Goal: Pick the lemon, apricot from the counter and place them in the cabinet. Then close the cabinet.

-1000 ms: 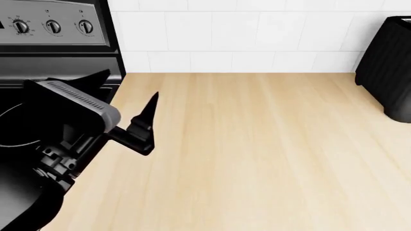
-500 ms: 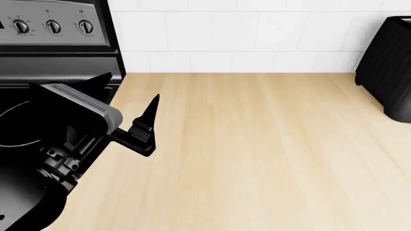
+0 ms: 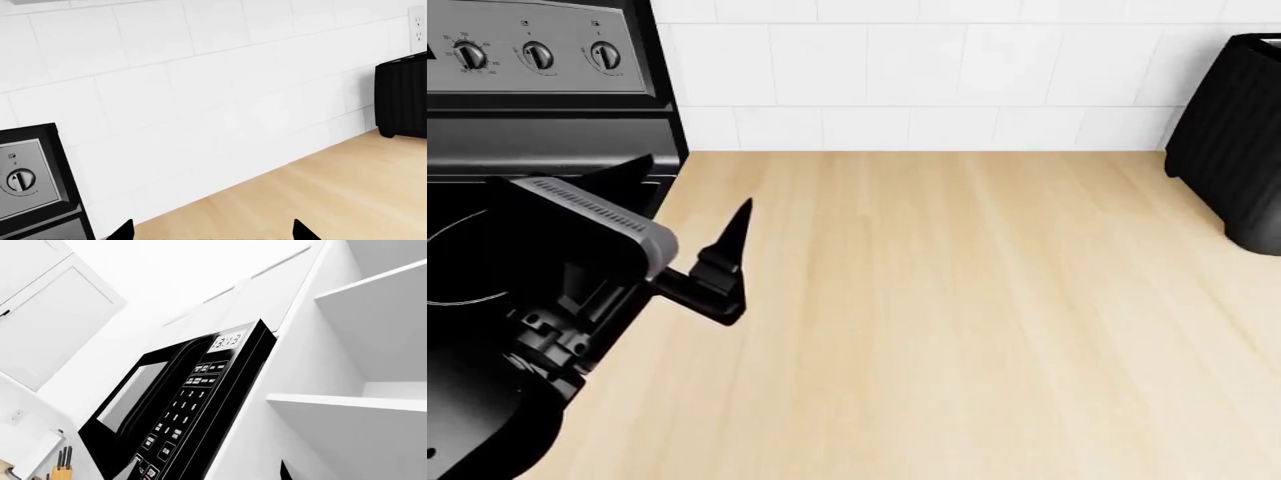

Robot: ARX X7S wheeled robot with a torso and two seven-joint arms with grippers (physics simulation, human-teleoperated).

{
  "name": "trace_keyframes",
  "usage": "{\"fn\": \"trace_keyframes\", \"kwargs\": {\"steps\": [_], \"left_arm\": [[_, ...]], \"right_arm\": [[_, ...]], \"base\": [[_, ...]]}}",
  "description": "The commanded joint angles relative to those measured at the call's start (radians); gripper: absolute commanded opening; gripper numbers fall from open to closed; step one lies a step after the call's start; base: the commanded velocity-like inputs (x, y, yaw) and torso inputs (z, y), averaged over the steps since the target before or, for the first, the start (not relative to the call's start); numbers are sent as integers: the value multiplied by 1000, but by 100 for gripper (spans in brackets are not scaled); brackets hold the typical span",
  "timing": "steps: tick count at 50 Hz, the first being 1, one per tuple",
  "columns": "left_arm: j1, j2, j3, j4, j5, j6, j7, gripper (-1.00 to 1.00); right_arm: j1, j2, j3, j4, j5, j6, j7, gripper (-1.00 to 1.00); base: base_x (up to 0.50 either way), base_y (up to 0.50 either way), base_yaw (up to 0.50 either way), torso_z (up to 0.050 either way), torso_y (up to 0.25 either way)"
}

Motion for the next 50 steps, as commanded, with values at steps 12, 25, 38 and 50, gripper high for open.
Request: {"fn": "trace_keyframes", "kwargs": {"steps": [12, 25, 38, 50], "left_arm": [[-6, -7, -10, -12, -6, -7, -18, 100], [-4, -4, -9, -15, -8, -9, -28, 100], [-4, -3, -7, -17, -10, -7, -31, 100], [-7, -7, -6, -13, -16, -12, -37, 100]], "right_arm": [[-47, 169, 14, -311, 53, 64, 34, 100], [-106, 268, 18, -465, 67, 66, 88, 100], [-186, 340, 9, -567, 55, 48, 142, 100], [-225, 359, 5, -619, 47, 41, 153, 100]], "base": [[0, 0, 0, 0, 0], [0, 0, 0, 0, 0], [0, 0, 0, 0, 0], [0, 0, 0, 0, 0]]}}
